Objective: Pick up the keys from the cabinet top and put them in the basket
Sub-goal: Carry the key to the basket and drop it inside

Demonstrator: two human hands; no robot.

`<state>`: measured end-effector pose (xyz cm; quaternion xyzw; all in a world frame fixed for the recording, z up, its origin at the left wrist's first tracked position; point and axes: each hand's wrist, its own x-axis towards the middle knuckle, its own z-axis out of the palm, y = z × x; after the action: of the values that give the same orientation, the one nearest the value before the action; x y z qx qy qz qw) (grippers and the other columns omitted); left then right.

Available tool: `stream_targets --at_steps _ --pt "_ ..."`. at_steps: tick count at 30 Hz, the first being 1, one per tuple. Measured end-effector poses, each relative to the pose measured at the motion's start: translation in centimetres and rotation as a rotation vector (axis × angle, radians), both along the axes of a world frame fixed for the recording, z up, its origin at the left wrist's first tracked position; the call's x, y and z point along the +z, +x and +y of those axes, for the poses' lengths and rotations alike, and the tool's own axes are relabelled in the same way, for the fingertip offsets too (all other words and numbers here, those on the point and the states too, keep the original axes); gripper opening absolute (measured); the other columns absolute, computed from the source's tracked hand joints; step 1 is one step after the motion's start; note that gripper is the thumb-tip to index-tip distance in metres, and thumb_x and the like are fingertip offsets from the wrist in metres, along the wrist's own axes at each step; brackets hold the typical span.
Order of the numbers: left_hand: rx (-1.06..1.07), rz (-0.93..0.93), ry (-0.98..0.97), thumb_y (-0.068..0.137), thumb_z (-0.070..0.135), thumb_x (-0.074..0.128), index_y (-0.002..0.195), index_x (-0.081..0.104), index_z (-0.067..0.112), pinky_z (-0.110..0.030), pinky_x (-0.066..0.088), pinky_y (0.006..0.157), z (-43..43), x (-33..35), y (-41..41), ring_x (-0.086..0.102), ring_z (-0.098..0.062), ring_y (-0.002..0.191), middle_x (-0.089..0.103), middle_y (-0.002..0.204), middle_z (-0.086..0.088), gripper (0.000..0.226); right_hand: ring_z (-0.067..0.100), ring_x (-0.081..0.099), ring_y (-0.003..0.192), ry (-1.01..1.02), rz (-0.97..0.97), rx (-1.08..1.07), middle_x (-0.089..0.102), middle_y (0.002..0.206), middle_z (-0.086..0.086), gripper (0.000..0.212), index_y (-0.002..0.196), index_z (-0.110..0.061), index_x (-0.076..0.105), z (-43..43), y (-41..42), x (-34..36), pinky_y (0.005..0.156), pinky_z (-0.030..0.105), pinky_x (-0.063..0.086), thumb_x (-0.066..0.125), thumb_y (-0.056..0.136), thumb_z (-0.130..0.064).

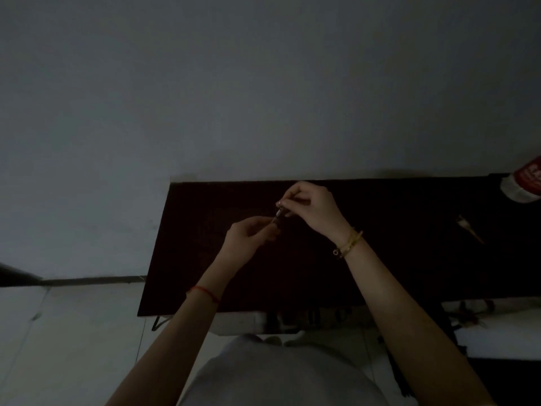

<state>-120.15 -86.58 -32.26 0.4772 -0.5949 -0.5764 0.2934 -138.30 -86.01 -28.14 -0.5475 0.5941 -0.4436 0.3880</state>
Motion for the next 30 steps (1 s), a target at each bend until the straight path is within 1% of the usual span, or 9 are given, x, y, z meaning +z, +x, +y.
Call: stream_targets --at_steps 5,8,11,17,20,23,25,27,30 --pt "-0.030 0.191 0.087 0.085 0.020 0.069 0.090 0.076 0.022 -0.018 0.055 0.073 0.7 1.2 -0.7 0.070 -0.010 0.079 0.077 0.081 0.001 0.009 0.022 0.074 0.083 -0.040 -0.084 -0.036 0.074 0.088 0.016 0.005 0.083 -0.008 0.066 1.8 -1.1 1.0 0.074 0.032 0.060 0.069 0.081 -0.011" --pt "-0.061 0.206 0.095 0.085 0.028 0.069 0.088 0.077 0.028 -0.021 0.055 0.079 1.0 2.2 -1.1 0.071 -0.013 0.085 0.078 0.087 -0.001 0.009 0.024 0.073 0.088 -0.052 -0.141 -0.056 0.074 0.092 0.016 0.006 0.082 -0.015 0.066 2.8 -1.7 1.4 0.078 0.035 0.060 0.068 0.082 -0.009" --pt "-0.097 0.219 0.088 0.090 0.028 0.061 0.089 0.076 0.034 -0.018 0.056 0.075 1.4 3.1 -1.6 0.073 -0.012 0.088 0.079 0.091 0.001 0.016 0.022 0.072 0.092 -0.061 -0.134 -0.097 0.074 0.094 0.013 0.005 0.084 -0.012 0.066 3.6 -2.3 1.6 0.084 0.041 0.059 0.067 0.082 -0.007" --pt "-0.216 0.205 0.063 0.090 0.017 0.062 0.092 0.076 0.032 -0.018 0.056 0.077 1.8 4.2 -3.4 0.070 -0.007 0.085 0.077 0.087 0.005 0.020 0.014 0.070 0.094 -0.085 -0.057 -0.224 0.074 0.094 0.008 0.007 0.088 -0.007 0.066 5.6 -3.5 2.5 0.086 0.031 0.058 0.067 0.081 -0.007" --pt "-0.284 0.201 0.085 0.089 0.017 0.064 0.096 0.076 0.028 -0.024 0.055 0.083 2.1 4.2 -4.5 0.068 -0.008 0.087 0.076 0.090 0.005 0.018 0.020 0.069 0.095 -0.093 -0.034 -0.285 0.072 0.095 0.014 0.009 0.089 -0.002 0.066 7.0 -4.3 2.9 0.087 0.032 0.057 0.068 0.080 -0.006" --pt "-0.376 0.209 0.149 0.089 0.021 0.064 0.104 0.076 0.028 -0.026 0.053 0.090 2.6 4.0 -5.6 0.068 -0.010 0.097 0.076 0.104 0.004 0.020 0.020 0.069 0.092 -0.091 -0.030 -0.359 0.071 0.095 0.016 0.011 0.090 0.001 0.066 8.7 -5.0 3.1 0.080 0.030 0.058 0.067 0.082 -0.005" --pt "-0.440 0.222 0.196 0.089 0.024 0.065 0.107 0.074 0.030 -0.021 0.054 0.086 3.2 3.9 -6.3 0.068 -0.007 0.102 0.075 0.111 0.007 0.022 0.018 0.069 0.083 -0.084 -0.059 -0.401 0.070 0.093 0.016 0.012 0.093 0.002 0.065 10.0 -5.4 3.1 0.071 0.025 0.059 0.066 0.083 -0.004" --pt "-0.487 0.234 0.233 0.087 0.026 0.066 0.108 0.074 0.032 -0.016 0.052 0.080 3.7 3.7 -7.1 0.068 -0.005 0.102 0.074 0.112 0.008 0.023 0.022 0.069 0.078 -0.082 -0.082 -0.435 0.069 0.094 0.019 0.014 0.096 0.004 0.064 11.3 -6.0 2.9 0.067 0.025 0.059 0.065 0.085 -0.004" --pt "-0.525 0.238 0.277 0.082 0.028 0.071 0.107 0.074 0.029 -0.016 0.052 0.078 4.8 3.7 -8.7 0.069 -0.008 0.099 0.075 0.109 0.003 0.025 0.024 0.069 0.075 -0.062 -0.086 -0.499 0.070 0.092 0.017 0.014 0.097 0.003 0.065 13.3 -6.9 2.7 0.066 0.027 0.058 0.064 0.086 -0.006"
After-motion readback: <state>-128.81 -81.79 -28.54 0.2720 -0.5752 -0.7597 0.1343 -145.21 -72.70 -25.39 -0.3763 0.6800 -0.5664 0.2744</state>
